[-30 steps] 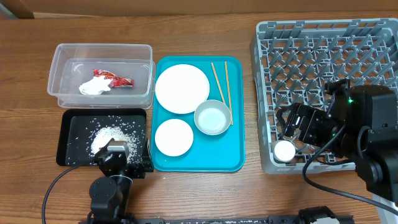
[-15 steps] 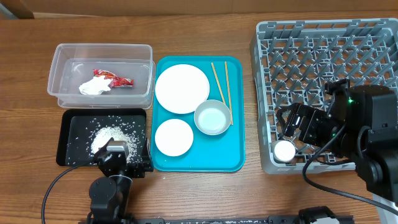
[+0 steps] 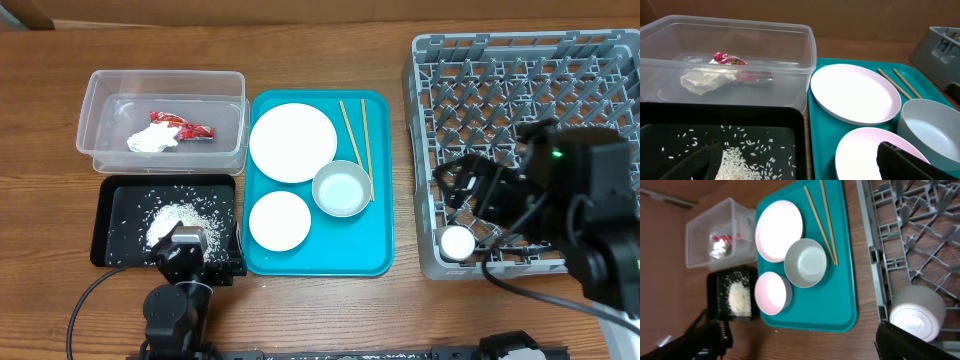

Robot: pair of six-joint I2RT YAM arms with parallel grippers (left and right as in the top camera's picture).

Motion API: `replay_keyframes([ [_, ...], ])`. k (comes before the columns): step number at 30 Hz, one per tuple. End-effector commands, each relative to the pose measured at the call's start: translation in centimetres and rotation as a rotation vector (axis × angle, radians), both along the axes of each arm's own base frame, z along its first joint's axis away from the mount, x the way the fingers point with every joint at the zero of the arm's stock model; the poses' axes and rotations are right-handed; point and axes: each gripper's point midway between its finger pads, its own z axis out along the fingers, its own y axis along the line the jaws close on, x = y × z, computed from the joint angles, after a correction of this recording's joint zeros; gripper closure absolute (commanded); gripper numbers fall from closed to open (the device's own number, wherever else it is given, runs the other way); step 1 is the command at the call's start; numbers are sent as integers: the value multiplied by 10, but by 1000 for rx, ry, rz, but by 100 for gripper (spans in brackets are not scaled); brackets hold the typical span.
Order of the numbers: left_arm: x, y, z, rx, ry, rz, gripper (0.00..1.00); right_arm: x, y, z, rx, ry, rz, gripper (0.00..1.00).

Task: Sort waste into correct bins and load items into the dishwasher
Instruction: 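Reach the right gripper to the grey bowl and grasp its rim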

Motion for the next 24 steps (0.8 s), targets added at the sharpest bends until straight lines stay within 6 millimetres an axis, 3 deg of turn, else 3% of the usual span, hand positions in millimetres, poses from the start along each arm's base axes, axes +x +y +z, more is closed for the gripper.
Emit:
replay_keyframes([
  [1,0,5,0,-11,-8,26,0,-6,32,-42,-70,125,115,0],
  [5,0,5,0,-11,-8,26,0,0,62,-95,-228,209,200,1],
  [9,0,5,0,-11,-8,26,0,22,82,-134,-312,242,225,22],
  [13,0,5,0,-11,-8,26,0,47,94,-167,-333,263,212,25],
  [20,0,5,0,-11,-8,26,0,73,90,-218,-373,342,145,25],
  [24,0,5,0,-11,-8,26,0,75,95,-251,-376,412,123,40],
])
